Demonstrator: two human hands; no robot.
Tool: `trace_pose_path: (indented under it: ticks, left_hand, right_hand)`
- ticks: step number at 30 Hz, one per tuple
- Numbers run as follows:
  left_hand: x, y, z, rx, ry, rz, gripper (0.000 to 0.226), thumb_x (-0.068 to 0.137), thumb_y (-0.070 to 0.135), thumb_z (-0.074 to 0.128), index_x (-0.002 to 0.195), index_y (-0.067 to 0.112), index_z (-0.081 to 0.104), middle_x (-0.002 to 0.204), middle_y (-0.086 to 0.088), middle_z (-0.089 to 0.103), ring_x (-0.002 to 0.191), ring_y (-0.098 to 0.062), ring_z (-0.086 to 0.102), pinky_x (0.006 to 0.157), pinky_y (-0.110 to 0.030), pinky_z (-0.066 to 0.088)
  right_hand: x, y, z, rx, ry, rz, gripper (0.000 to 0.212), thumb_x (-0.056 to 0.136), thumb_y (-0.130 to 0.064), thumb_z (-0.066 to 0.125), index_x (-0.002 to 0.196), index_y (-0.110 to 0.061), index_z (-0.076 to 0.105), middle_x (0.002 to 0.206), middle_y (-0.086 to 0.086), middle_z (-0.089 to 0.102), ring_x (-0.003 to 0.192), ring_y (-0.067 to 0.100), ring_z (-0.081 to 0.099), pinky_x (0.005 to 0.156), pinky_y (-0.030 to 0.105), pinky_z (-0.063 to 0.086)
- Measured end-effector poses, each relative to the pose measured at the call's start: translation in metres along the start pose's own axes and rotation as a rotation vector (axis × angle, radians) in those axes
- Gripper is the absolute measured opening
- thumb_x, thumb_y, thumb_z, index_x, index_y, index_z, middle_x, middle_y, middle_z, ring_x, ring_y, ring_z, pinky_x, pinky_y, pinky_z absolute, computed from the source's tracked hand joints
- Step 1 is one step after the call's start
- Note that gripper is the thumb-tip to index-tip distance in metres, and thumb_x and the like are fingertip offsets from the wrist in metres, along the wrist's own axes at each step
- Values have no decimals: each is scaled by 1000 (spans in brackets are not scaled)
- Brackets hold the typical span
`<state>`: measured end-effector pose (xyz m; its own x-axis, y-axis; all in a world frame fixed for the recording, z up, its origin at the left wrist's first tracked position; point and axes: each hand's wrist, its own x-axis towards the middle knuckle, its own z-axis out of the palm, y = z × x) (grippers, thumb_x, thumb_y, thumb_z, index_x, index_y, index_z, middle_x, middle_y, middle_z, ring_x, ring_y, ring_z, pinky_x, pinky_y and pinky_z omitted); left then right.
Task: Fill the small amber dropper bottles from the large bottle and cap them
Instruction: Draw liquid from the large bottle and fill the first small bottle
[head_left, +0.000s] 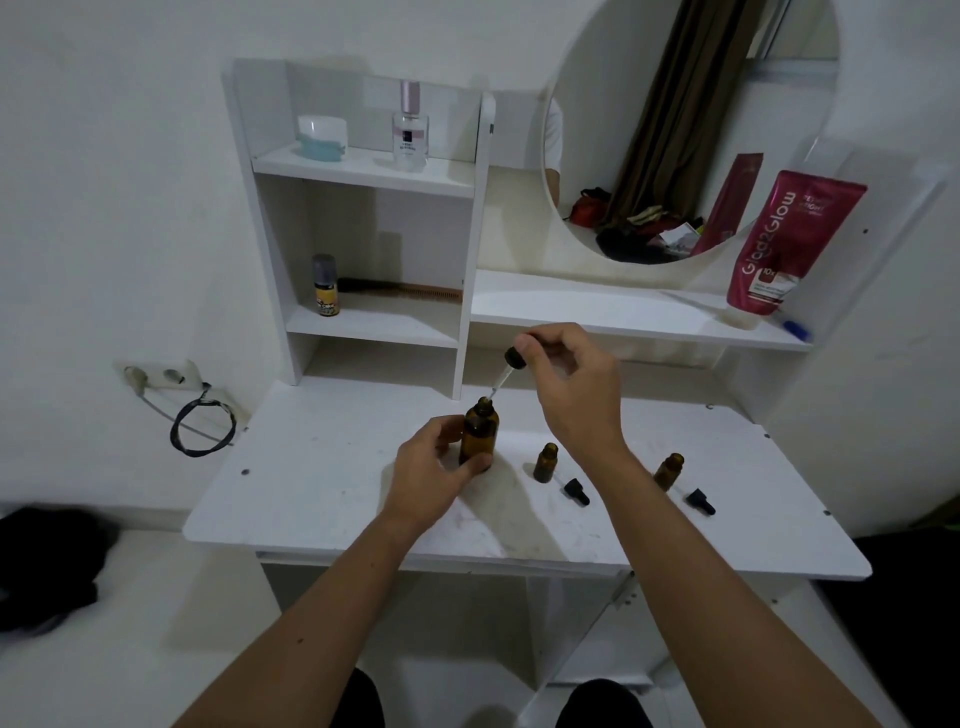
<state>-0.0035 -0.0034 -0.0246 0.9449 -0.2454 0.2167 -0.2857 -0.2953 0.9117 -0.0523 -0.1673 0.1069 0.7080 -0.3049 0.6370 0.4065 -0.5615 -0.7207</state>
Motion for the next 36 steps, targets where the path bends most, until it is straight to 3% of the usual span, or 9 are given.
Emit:
trace_pose_path:
  ticks: [6,10,20,25,29,36]
  left_hand:
    - [0,2,-2,27,-3,-18,49,80,35,86,124,22,66,114,10,72,105,-9,66,99,-27,52]
    - [-1,1,-1,12,6,7,46,81,32,86,122,22,67,113,9,73,104,-9,67,99,-31,55]
    - [0,-2,0,59,-1,-8,47,85,35,82,126,23,65,120,6,73,107,-12,66,102,-35,54]
    - [0,-2,1,69,-12,-13,48,85,38,81,128,24,65,122,7,72,108,-11,65,104,-33,53]
    - [0,-2,1,92,-12,-29,48,86,41,80,129,25,64,124,7,71,110,-12,64,105,-34,52]
    - [-3,1,1,114,-17,-12,47,87,38,79,129,24,62,123,8,70,107,-9,62,101,-29,51]
  right_hand:
    - [-5,17,15,-83,-115,35,10,96,-23,75,100,-14,77,91,-5,77,87,6,73,83,19,57]
    - [-13,29,25,-117,-174,92,9,95,-26,76,98,-18,77,91,-5,77,87,6,72,80,12,53]
    - [-20,40,36,-165,-163,153,12,94,-21,77,91,-9,77,86,-2,74,80,-6,65,74,3,46]
    - [-20,41,39,-233,-148,75,14,93,-18,77,85,-6,75,81,2,72,79,8,64,73,6,47]
    - [-23,40,38,-209,-155,104,13,94,-20,76,89,-8,76,84,-1,73,78,-5,64,73,3,46]
    - [-21,24,26,-163,-194,117,8,96,-22,74,99,-16,77,93,-3,76,84,-2,68,79,3,48]
